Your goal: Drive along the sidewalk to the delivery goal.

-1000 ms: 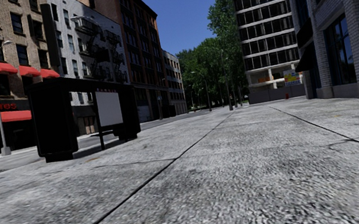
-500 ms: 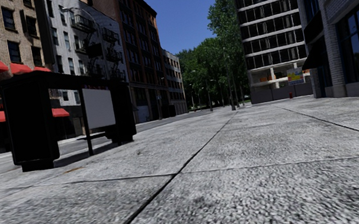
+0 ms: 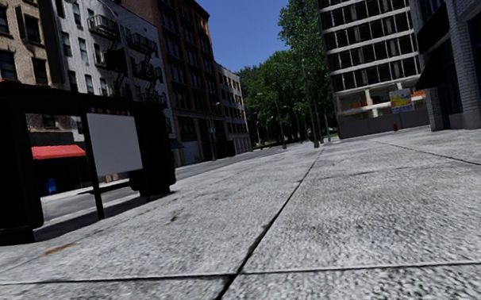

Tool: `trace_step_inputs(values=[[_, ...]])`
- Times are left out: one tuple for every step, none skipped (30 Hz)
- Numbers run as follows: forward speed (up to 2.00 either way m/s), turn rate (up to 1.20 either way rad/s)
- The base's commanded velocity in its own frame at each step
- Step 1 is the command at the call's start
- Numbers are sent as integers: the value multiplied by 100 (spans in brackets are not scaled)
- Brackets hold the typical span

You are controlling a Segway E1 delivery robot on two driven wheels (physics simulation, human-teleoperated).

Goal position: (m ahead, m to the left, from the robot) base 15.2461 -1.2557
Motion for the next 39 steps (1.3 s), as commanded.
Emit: trace_step_inputs(values=[[200,0],[200,0],[200,0],[200,0],[200,0],[200,0],[200,0],[200,0],[200,0],[200,0],[200,0],[200,0],[200,0],[200,0],[200,0],[200,0],[200,0],[200,0],[200,0],[200,0],[200,0],[200,0],[200,0],[200,0],[200,0],[200,0],[200,0],[200,0],[200,0],[200,0],[200,0],[200,0],[200,0],[200,0],[200,0],[200,0],[200,0],[200,0],[200,0]])
